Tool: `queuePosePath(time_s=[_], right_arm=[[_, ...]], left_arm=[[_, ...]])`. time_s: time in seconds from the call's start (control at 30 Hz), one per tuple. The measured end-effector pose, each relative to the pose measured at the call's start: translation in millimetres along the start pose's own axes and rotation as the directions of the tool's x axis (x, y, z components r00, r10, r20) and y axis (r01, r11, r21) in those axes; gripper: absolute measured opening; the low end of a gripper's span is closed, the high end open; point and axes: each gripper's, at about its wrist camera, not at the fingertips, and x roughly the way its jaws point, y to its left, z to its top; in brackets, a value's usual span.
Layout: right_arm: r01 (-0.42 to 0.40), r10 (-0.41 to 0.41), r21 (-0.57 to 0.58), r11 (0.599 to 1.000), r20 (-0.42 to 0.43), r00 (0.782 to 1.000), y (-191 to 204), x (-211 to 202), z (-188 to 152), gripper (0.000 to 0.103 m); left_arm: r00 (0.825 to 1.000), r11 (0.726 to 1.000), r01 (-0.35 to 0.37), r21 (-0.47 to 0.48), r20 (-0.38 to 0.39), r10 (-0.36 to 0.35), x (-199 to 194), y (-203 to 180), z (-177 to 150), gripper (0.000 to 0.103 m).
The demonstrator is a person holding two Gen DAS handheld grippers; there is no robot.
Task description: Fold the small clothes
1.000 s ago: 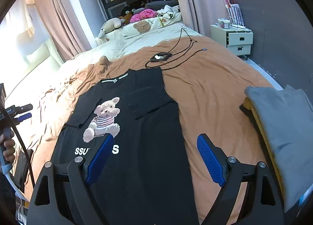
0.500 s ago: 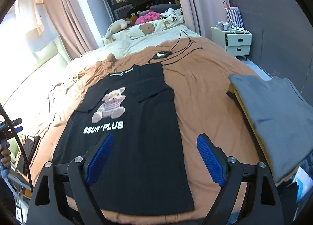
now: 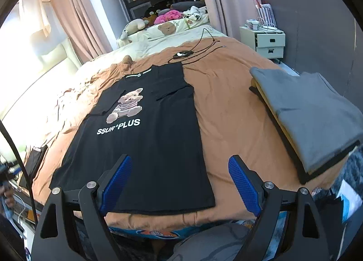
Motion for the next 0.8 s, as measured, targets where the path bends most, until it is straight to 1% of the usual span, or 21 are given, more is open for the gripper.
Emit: queuePosePath(time_s=[0.1, 0.23, 0.3, 0.43, 0.53, 0.6, 0.7, 0.8], right_arm=[[-0.008, 0.008, 0.020, 1.000, -0.007, 1.000, -3, -4, -6, 0.086], [-0.006, 0.006, 0.049, 0.999, -0.020, 1.000, -6, -7, -12, 0.086], [0.004, -0.002, 0.045, 0.999, -0.029, 1.000, -5, -7, -15, 0.086], [0.007, -0.004, 0.049, 0.999, -0.060, 0.998, -3, -1, -22, 0.086], [0.007, -0.003, 0.056, 0.998, -0.081, 0.997, -7, 9, -25, 0.086], [0.002, 0.004, 0.068, 0.998, -0.089, 0.996, -10, 15, -26, 0.086], [-0.015, 0.026, 0.106, 0.994, -0.103, 0.994, -20, 25, -30, 0.086], [-0.015, 0.032, 0.153, 0.988, -0.108, 0.994, -30, 34, -35, 0.086]], left_arm=[[1.000, 1.000, -0.007, -0.023, 0.001, 0.007, 1, 19, -14, 0.083], [0.999, 0.996, 0.033, -0.083, 0.001, -0.033, 2, 42, -29, 0.083], [0.999, 0.994, 0.040, -0.105, -0.002, -0.041, 4, 51, -35, 0.083], [0.998, 0.987, 0.046, -0.152, -0.035, -0.051, 15, 70, -50, 0.080], [0.997, 0.983, 0.058, -0.171, -0.039, -0.066, 21, 77, -57, 0.080], [0.997, 0.981, 0.049, -0.189, -0.052, -0.060, 28, 83, -63, 0.079], [0.995, 0.975, 0.059, -0.215, -0.066, -0.075, 35, 88, -71, 0.078], [0.994, 0.972, 0.055, -0.228, -0.083, -0.076, 41, 92, -77, 0.076]])
